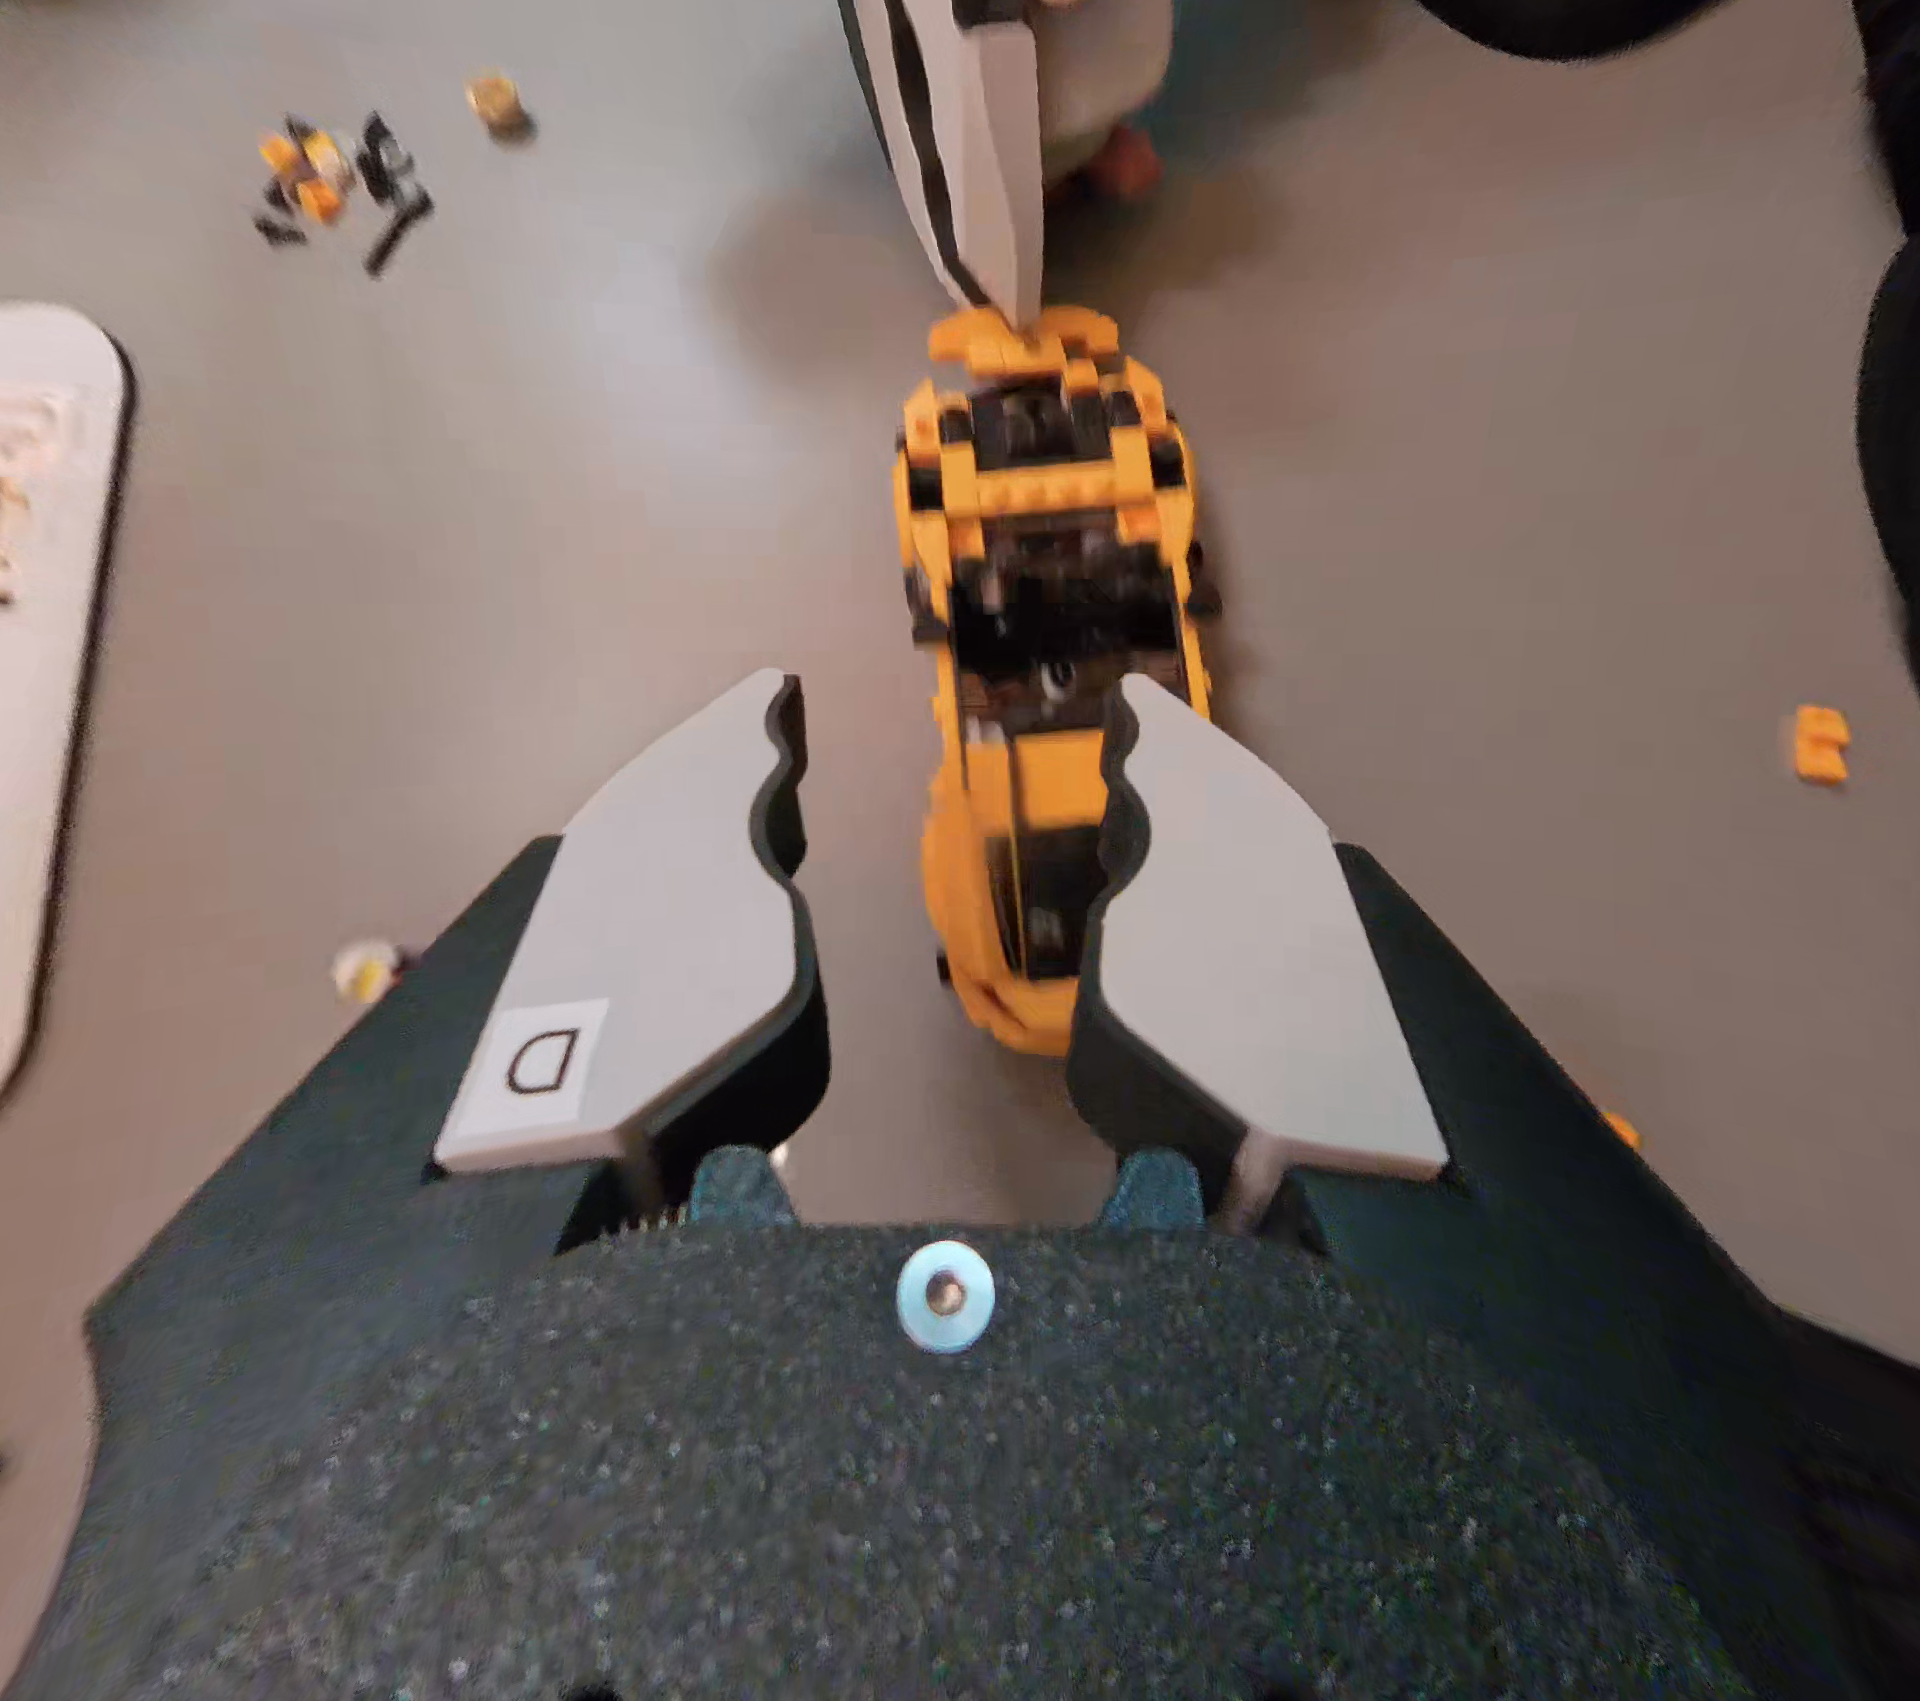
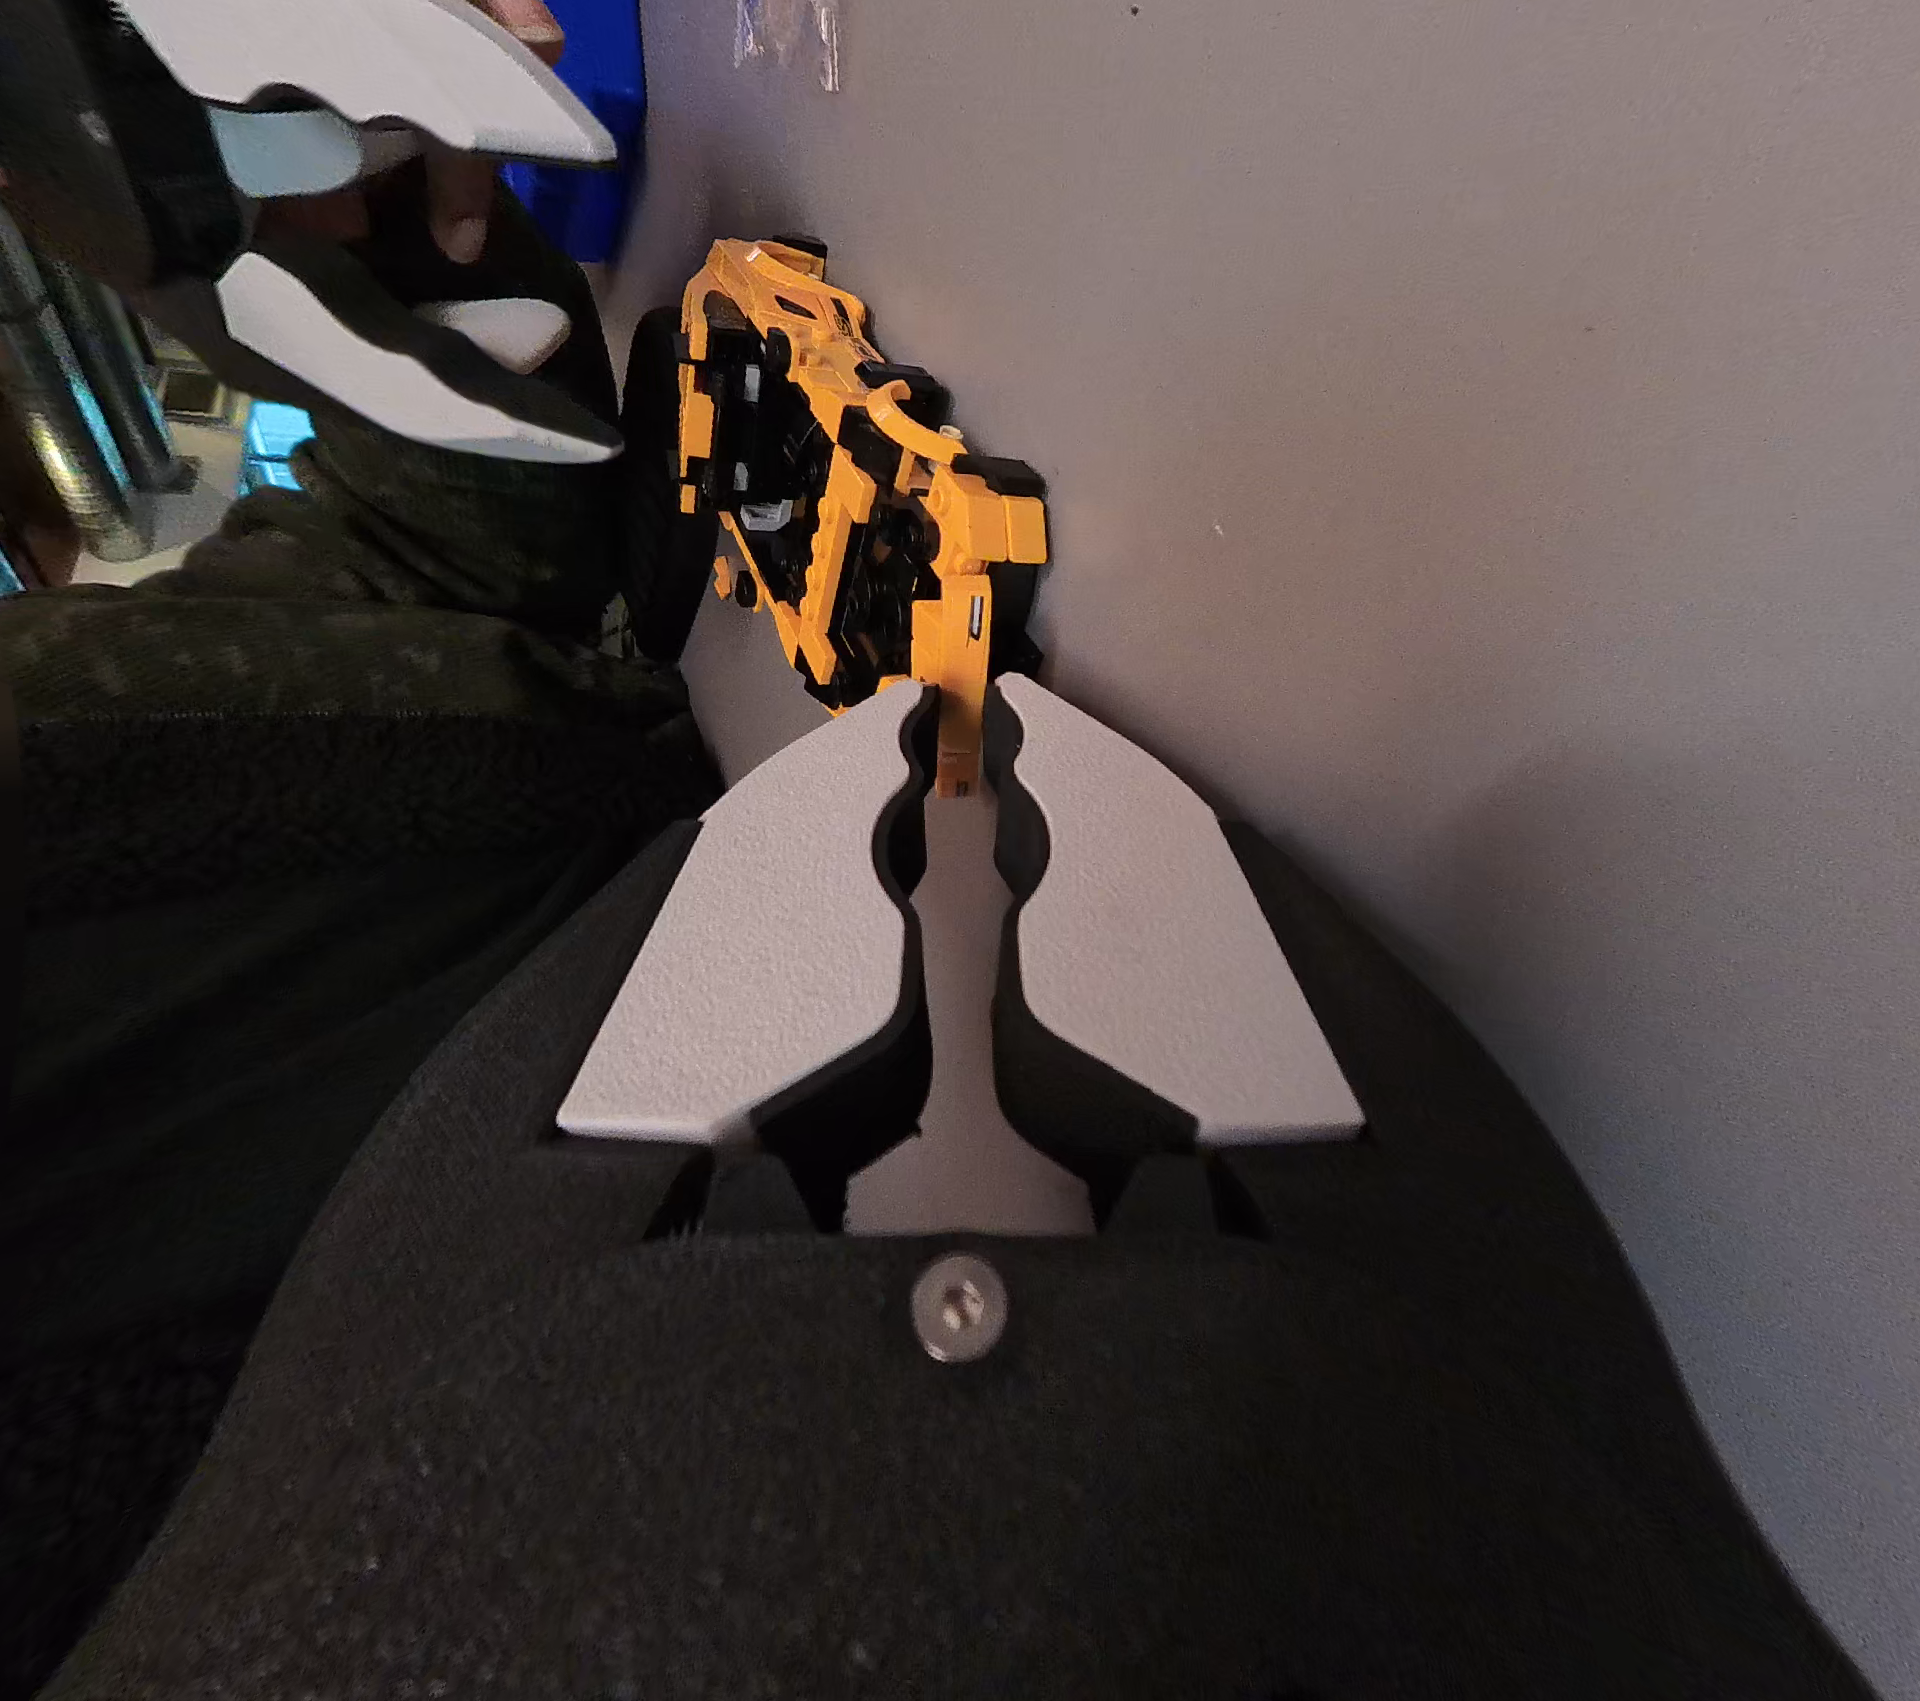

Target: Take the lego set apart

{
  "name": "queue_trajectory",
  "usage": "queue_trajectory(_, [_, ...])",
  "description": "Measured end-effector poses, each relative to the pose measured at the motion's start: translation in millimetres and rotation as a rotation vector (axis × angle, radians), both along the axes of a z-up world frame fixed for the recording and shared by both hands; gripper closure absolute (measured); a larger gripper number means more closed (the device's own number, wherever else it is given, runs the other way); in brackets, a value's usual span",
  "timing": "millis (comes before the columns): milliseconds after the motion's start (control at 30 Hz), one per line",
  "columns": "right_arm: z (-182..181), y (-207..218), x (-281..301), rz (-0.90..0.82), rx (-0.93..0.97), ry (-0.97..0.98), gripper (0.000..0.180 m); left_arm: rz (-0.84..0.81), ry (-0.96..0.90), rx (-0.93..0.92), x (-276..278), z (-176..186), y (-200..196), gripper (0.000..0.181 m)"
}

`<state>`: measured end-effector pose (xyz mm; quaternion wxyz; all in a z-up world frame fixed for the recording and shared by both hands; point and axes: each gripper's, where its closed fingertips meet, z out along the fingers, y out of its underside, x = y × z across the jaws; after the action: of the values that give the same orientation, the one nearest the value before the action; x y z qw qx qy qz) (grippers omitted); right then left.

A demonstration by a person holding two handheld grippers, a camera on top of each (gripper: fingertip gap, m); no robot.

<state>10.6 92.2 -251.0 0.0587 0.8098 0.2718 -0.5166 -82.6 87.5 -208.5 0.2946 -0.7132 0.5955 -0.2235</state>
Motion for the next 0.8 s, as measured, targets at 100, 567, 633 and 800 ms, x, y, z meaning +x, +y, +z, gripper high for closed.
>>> queue_trajectory(100, [1.6, 1.9, -0.7, -0.022, 0.009, 0.016, 0.172, -0.038, -0.004, 0.014, 35.0, 4.6, 9.2, 0.137])
queue_trajectory(567, [46.9, 0.3, -2.6, -0.153, -0.078, 0.289, 0.172, -0.076, 0.021, 0.223, 91.7, -0.3, 12.0, 0.148])
queue_trajectory(633, [47.2, 1.6, -3.3, -0.162, -0.086, 0.301, 0.172, -0.06, 0.027, 0.255, 90.5, 0.7, 13.8, 0.149])
queue_trajectory(800, [49.0, 1.1, -4.1, -0.165, -0.099, 0.323, 0.172, -0.053, 0.009, 0.292, 89.7, 3.3, 10.2, 0.156])
